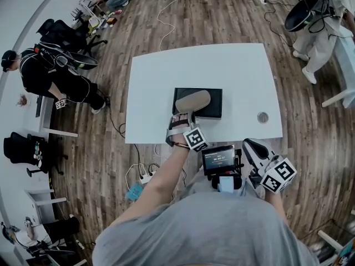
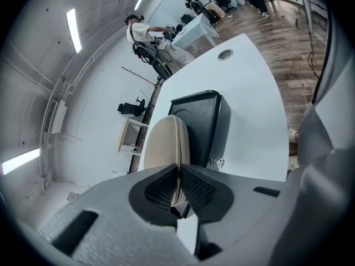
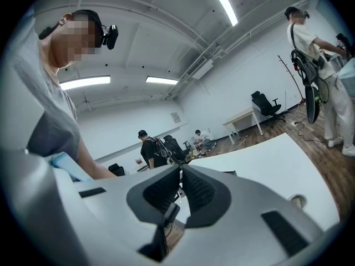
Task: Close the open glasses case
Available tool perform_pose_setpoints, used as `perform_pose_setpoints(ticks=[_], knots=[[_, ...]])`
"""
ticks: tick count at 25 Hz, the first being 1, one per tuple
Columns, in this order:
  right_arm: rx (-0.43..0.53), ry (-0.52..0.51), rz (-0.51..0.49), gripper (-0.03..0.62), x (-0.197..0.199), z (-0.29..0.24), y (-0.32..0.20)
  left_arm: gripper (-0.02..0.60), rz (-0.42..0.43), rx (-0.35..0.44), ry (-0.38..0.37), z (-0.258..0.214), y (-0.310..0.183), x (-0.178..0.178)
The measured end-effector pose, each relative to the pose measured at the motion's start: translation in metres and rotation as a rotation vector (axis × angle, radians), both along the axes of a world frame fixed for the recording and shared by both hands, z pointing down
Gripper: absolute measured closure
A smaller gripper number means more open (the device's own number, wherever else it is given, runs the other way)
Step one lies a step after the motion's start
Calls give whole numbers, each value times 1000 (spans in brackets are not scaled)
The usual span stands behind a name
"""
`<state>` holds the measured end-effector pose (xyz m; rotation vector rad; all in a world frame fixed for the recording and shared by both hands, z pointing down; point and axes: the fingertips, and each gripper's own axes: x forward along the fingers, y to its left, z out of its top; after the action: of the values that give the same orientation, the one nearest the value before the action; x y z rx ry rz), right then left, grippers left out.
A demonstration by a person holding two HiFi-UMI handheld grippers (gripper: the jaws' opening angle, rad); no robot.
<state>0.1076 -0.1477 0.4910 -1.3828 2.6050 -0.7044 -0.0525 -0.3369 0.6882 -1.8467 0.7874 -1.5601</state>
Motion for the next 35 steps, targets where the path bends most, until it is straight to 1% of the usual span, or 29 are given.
perform_pose_setpoints(ticks=[3,6,9,11,15,19,35], knots=[[2,-1,3,560,0,-1,0,546,1,8,-12,1,-1,-1],[3,-2,-2,560,-1,0,1,546,-1,-32,19,-2,5,3],[5,8,-11,560,-3,1,2,547,1,-8,2,0,1,1],[6,17,-18,562,-4,2,3,546,0,-33,17,0,5,4],[5,30,-22,562,-4,1,2,547,6,19,-24,3,-4,-2],[4,46,-25,563,-5,2,2,547,7,14,-24,0,-3,-2],[2,42,-21,563,-3,4,4,547,10,17,-32,3,-3,-3]])
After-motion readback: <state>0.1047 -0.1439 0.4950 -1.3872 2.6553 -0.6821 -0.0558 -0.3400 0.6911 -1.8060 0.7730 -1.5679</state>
